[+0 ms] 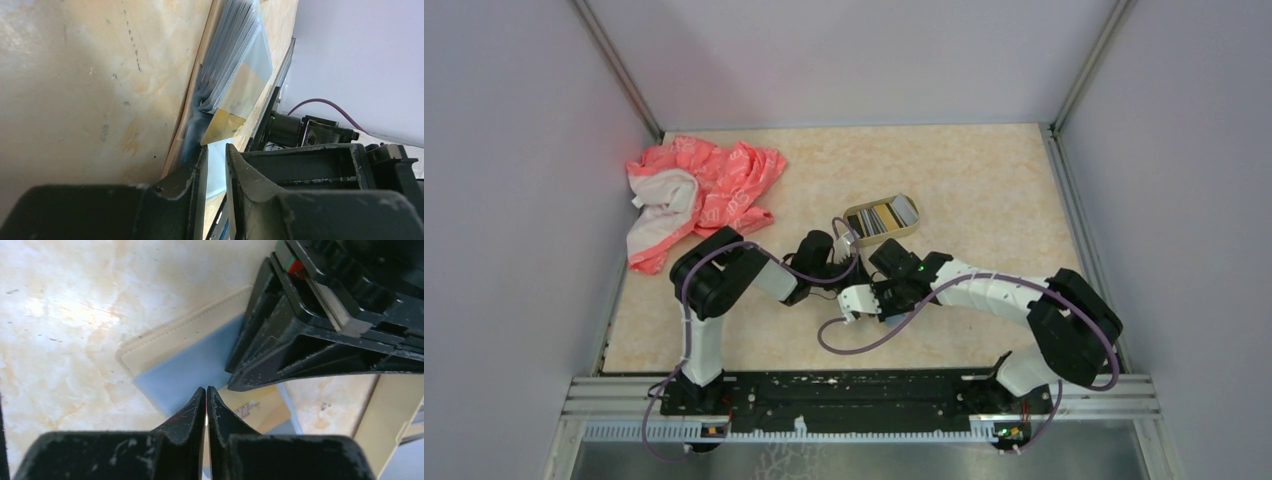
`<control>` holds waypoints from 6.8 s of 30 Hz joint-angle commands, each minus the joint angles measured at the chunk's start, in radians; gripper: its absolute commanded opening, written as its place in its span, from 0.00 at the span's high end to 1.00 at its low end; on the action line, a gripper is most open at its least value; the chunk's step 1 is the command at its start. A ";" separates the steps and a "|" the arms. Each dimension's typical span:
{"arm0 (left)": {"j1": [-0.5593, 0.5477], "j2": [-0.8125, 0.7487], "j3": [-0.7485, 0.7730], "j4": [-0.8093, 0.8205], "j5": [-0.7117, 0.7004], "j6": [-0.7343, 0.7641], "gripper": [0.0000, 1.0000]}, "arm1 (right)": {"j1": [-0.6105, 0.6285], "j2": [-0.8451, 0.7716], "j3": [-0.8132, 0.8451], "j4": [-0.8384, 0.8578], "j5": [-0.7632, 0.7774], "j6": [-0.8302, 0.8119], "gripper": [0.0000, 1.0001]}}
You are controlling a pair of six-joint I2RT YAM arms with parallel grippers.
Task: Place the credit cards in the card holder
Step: Insert the credit card into the card slot, then close the card holder at the center of the board.
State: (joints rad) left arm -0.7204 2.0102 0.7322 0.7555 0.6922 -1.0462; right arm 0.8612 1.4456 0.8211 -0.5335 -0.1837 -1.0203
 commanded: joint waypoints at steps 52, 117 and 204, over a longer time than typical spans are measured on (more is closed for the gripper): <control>-0.044 -0.742 -0.430 0.037 -0.297 0.261 0.57 | -0.434 -0.109 0.133 -0.038 -0.437 0.263 0.47; -0.306 -0.137 -0.152 0.322 -0.585 0.023 0.38 | -0.752 0.008 0.196 -0.083 -0.570 0.395 0.49; -0.112 -0.037 0.081 -0.017 -0.435 0.052 0.79 | -0.566 0.229 0.201 -0.084 -0.351 0.365 1.00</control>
State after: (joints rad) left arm -0.8665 2.0033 0.8452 0.7681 0.2806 -1.0134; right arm 0.2802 1.6447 1.0103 -0.6094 -0.5640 -0.6609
